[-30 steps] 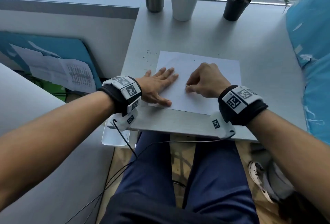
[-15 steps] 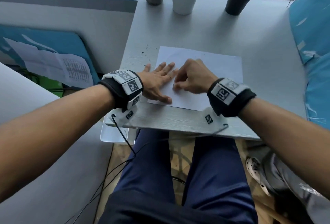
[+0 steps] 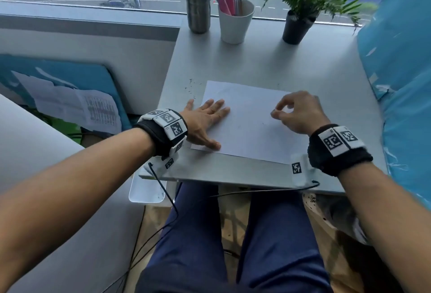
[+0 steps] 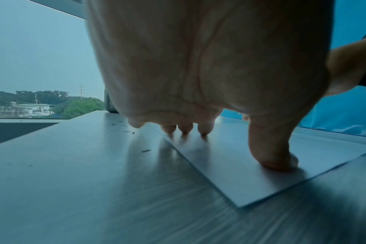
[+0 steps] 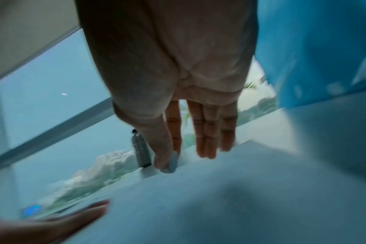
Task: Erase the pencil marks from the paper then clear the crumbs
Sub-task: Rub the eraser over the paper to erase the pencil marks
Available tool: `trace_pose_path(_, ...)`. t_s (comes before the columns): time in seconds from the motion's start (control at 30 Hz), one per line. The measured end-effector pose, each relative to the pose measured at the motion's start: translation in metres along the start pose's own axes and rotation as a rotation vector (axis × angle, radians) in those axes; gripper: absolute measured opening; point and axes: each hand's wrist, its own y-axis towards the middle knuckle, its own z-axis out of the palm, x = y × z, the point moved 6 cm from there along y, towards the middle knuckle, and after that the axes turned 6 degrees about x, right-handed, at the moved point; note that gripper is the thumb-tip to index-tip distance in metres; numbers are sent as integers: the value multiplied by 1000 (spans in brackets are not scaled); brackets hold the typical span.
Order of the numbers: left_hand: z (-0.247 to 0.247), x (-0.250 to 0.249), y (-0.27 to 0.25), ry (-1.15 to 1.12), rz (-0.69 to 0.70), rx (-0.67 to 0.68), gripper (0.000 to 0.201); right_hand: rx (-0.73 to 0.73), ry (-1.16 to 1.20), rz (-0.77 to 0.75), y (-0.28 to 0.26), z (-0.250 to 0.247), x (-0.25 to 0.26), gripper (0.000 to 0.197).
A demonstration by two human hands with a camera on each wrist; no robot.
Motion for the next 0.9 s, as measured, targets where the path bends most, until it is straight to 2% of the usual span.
trace_pose_path(0.07, -3, 3, 1, 9, -38, -11, 117, 25, -38, 172, -2, -6, -29, 12)
trace_pose_path(0.13, -6, 5, 3, 9, -62, -24, 122, 76, -18, 240, -6, -3, -40, 13)
trace_pose_path(0.37, -5, 3, 3, -18, -65, -76, 124, 50, 147, 212, -9, 5, -29, 22)
trace_pose_path(0.57, -2, 0, -1, 0, -79, -84, 123, -7, 203, 284, -4, 2, -24, 11)
trace_pose_path(0.77, -1, -5, 1, -14, -84, -84, 122, -29, 304, 234, -2, 7, -11, 19)
trace_pose_path(0.9, -1, -5, -1, -12, -92, -77, 121, -182, 377, 215, -2, -4, -16, 15)
